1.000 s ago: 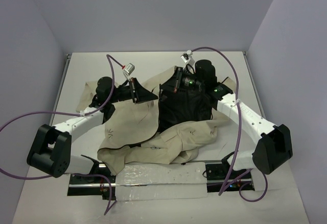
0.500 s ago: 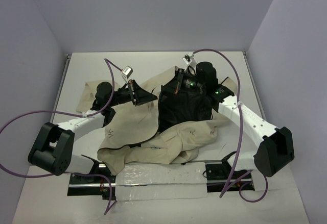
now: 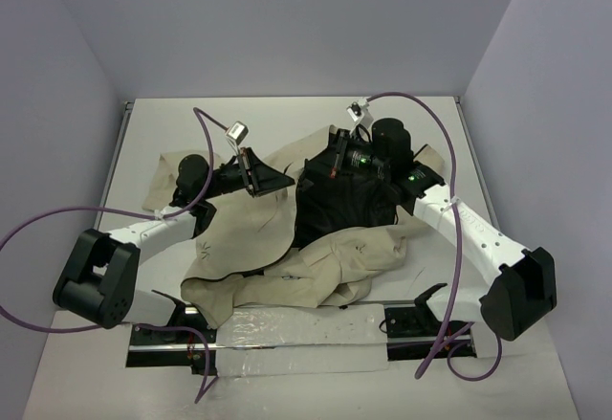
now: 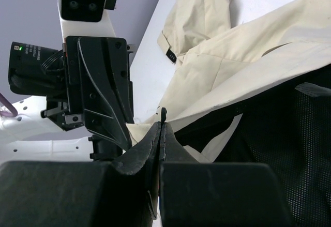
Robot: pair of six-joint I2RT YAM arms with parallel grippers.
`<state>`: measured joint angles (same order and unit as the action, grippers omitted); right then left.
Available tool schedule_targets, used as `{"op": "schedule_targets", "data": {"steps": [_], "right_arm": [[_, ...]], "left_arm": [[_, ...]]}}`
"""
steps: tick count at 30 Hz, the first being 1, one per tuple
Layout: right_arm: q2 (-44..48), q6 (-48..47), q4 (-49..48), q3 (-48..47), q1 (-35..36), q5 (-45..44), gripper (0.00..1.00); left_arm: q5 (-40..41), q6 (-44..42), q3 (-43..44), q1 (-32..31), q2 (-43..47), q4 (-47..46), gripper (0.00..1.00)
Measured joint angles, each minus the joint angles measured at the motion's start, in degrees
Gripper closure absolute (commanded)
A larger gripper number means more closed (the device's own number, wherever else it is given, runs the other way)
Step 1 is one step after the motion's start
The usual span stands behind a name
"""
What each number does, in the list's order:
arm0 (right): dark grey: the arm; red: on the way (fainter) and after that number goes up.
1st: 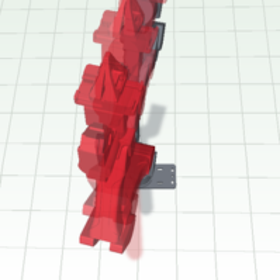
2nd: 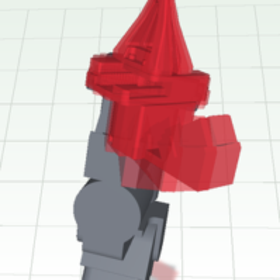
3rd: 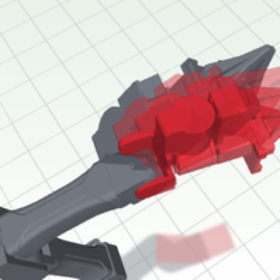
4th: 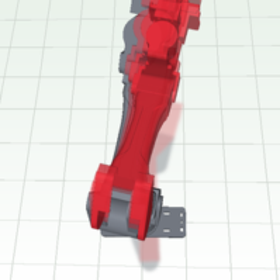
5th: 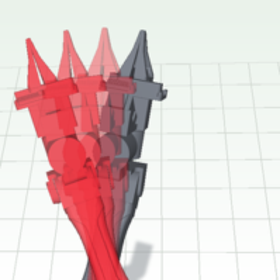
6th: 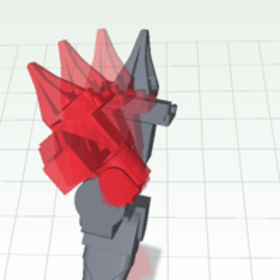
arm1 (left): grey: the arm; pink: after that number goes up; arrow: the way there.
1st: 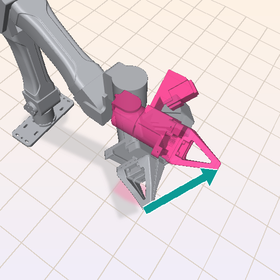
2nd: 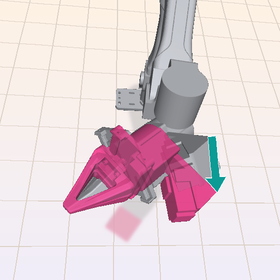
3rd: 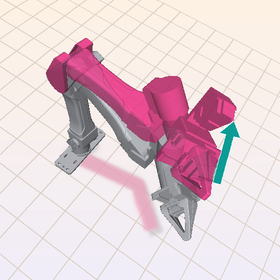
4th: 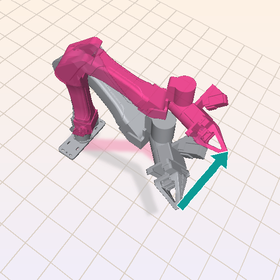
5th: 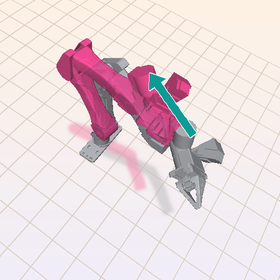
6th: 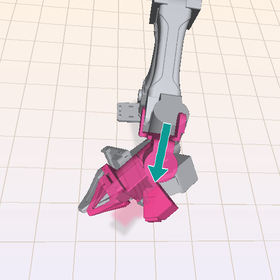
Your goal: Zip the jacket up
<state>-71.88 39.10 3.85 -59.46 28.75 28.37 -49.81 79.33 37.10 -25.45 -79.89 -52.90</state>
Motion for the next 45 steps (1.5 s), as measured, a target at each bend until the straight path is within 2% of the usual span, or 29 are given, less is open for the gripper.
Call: {"op": "schedule_targets", "data": {"steps": [11, 28, 45], "right_arm": [[1.6, 1.6, -2.6, 3.4, 0.0, 0.5, 1.00], [1.7, 1.0, -3.0, 2.3, 0.2, 0.5, 1.00], [-2.6, -0.9, 0.5, -2.4, 0.5, 0.5, 1.00]], "left_arm": [[-0.5, 4.1, 0.0, 0.0, -1.7, -6.1, 1.00], [-1.9, 4.3, 0.6, 0.0, -1.8, -7.8, 1.00], [-1.1, -2.3, 0.7, 0.0, -0.6, -1.3, 1.00]]}}
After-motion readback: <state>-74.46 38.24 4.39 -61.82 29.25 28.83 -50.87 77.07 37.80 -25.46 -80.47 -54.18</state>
